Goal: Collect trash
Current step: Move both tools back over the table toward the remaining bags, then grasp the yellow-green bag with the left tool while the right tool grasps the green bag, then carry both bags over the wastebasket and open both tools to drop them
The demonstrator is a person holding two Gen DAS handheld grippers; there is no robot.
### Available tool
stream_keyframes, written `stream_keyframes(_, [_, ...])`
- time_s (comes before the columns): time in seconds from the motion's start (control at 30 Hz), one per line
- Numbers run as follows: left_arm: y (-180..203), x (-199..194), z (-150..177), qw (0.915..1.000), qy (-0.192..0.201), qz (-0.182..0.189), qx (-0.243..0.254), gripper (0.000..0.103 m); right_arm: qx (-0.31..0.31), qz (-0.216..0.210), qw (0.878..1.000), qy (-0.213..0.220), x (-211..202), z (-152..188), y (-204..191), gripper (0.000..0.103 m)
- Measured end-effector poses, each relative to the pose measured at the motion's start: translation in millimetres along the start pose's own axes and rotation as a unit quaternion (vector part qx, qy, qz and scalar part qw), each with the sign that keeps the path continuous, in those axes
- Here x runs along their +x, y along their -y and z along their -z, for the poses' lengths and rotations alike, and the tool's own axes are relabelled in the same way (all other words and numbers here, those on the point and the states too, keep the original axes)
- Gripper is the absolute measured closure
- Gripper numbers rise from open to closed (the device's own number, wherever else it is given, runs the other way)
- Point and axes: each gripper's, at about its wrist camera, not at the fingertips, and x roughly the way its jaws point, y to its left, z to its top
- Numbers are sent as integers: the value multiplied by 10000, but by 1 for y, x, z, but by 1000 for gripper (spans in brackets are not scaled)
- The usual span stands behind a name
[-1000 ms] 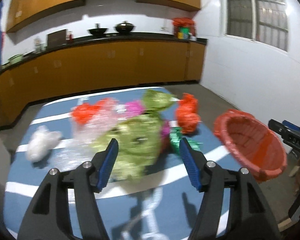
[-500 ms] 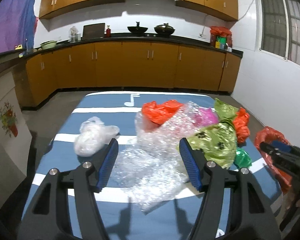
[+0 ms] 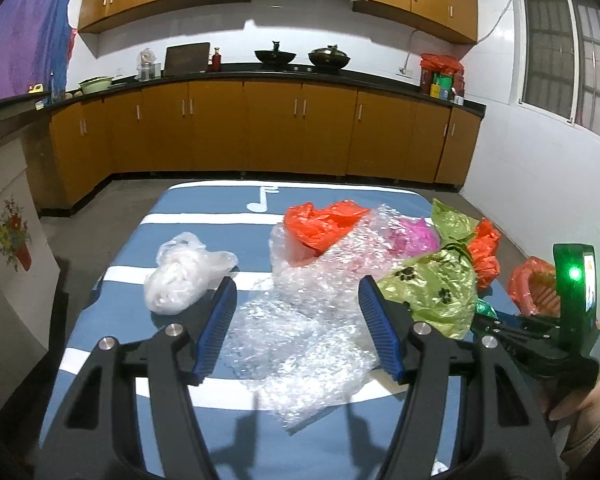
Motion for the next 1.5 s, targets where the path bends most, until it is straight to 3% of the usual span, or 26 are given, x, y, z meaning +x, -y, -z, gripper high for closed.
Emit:
stream_keyframes(0.5, [87,11,0,9968,-103,658,447,40,287,-50,9994,173,-53,40,25,94])
stream_keyframes(0.8, [134,38,13,9923,-166,-43,1228,42,722,-3,9973,164,-71,58,59,94])
stream_keyframes(0.9, [136,45,18,9912,-260,-142,1289,53,771,-36,9968,191,-74,59,61,93])
stream_keyframes(1.07, [125,51,20,9922,-458,63,1160,92,760,-80,9966,309,-80,58,58,93])
stream_keyframes(1.17, [117,46,21,9937,-395,266,1019,99,776,-87,9963,351,-82,59,58,94])
stream_keyframes(1.5, [102,10,10,9945,77,643,820,100,789,-60,9953,551,-96,57,54,94])
